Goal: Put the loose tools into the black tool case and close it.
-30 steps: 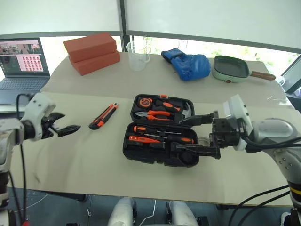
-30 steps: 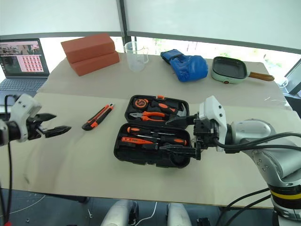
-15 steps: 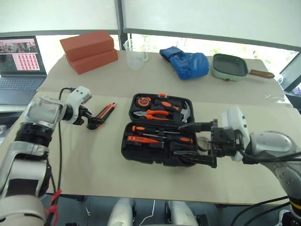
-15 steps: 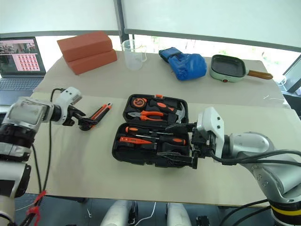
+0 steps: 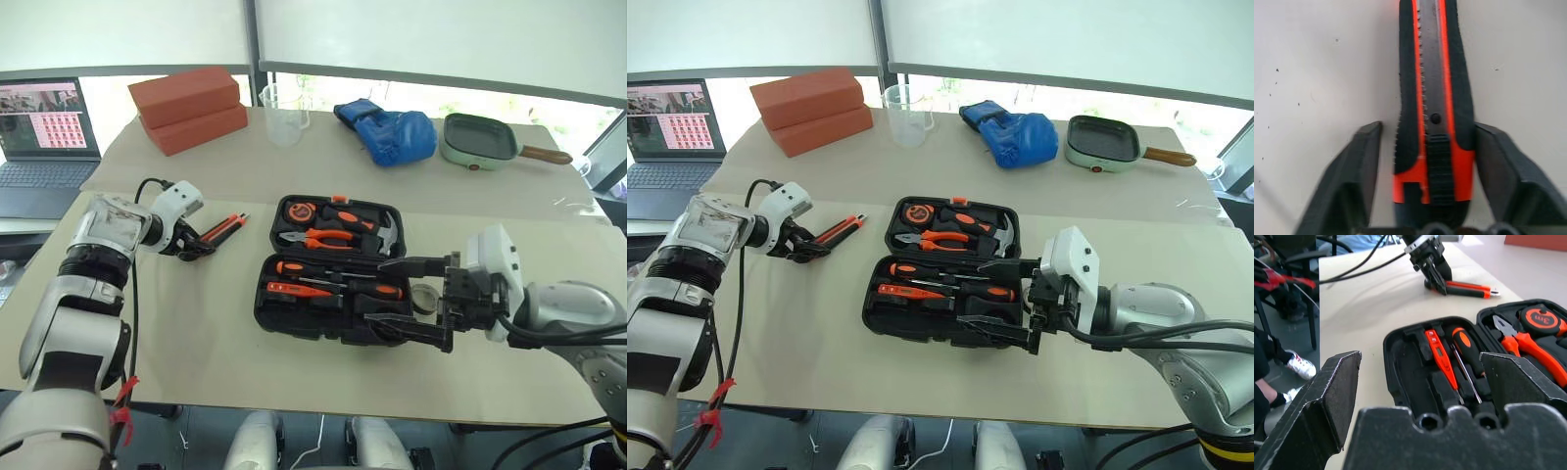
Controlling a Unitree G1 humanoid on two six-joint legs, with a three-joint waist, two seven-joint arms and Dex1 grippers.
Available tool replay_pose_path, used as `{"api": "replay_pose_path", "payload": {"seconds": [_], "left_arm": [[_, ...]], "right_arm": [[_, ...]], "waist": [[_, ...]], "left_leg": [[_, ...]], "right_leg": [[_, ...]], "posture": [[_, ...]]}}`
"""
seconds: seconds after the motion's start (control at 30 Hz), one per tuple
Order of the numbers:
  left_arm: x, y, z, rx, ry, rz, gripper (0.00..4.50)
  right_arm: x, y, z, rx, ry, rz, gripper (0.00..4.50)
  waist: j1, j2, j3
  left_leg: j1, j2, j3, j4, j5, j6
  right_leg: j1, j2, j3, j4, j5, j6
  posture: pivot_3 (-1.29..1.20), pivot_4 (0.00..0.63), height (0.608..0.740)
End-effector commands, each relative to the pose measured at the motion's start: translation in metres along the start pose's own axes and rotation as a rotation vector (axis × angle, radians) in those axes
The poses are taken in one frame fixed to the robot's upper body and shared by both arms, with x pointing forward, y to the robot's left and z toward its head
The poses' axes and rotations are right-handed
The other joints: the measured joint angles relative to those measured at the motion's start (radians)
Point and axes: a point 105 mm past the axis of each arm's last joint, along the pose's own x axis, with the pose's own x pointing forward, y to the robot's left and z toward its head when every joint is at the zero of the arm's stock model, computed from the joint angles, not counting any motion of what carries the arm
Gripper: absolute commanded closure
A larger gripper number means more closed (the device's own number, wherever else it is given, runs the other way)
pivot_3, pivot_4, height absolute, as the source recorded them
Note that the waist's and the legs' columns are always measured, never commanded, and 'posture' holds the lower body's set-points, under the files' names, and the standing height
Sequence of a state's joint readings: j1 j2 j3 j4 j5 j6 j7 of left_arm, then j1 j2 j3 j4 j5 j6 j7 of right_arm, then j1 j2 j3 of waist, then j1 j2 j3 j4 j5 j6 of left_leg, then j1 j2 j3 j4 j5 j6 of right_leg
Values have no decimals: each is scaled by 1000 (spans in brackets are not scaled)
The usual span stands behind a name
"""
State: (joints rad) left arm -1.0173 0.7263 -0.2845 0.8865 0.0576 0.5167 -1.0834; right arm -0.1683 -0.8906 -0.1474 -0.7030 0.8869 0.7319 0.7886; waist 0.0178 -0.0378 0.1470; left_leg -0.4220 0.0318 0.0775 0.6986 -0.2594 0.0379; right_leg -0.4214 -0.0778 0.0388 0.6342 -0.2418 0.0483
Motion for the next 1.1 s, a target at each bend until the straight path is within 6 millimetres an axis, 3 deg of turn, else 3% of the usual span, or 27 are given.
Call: {"api": "replay_pose_path", "payload": {"seconds": [0.03, 0.17, 0.3, 0.47, 0.67, 0.77, 1.1], "left_arm": [[7, -3, -6, 2, -5, -29, 2726], [-16, -16, 35, 189, -274, -119, 2727], [-51, -71, 62, 401, -407, -387, 2728], [-55, -123, 60, 619, -304, -519, 2728], [-33, -182, 44, 743, -231, -675, 2728], [-22, -189, 37, 767, -182, -677, 2728], [1, -183, 27, 885, -83, -637, 2728]], "right_arm": [[-5, 2, 9, -43, -11, -12, 0], [-10, 4, 8, -34, 4, -25, 0], [-14, 11, 2, -12, 30, -20, 0], [-15, 17, -2, 6, 55, -2, 0], [-15, 14, -11, 6, 95, -9, 0], [-15, 15, -12, 7, 98, -7, 0], [-19, 13, -17, 32, 88, -55, 0]], "waist": [[2, 0, 0], [2, 0, 0], [0, -2, 1], [-5, -3, 2], [-6, -3, 2], [-6, -3, 2], [-4, -3, 2]], "left_leg": [[0, 0, 0, 0, 0, 0], [-1, 0, -1, 1, 0, 0], [-4, 2, -1, 1, 0, 0], [-3, 2, -3, 2, 0, 0], [0, 1, -2, 3, 0, 0], [-1, 1, -2, 5, 0, 0], [0, 0, -2, 6, 0, 0]], "right_leg": [[0, 0, 0, 0, 0, 0], [-1, 0, 0, 1, 0, 0], [-3, 0, 0, 0, 0, 0], [-2, 0, 0, 6, 0, 1], [0, 1, 2, 4, 0, 0], [-1, 1, 2, 6, 0, 0], [0, 1, 2, 6, 0, 0]], "posture": [[0, 150, 738], [0, 150, 738], [0, 150, 738], [0, 150, 738], [0, 150, 738], [0, 150, 738], [0, 150, 738]]}}
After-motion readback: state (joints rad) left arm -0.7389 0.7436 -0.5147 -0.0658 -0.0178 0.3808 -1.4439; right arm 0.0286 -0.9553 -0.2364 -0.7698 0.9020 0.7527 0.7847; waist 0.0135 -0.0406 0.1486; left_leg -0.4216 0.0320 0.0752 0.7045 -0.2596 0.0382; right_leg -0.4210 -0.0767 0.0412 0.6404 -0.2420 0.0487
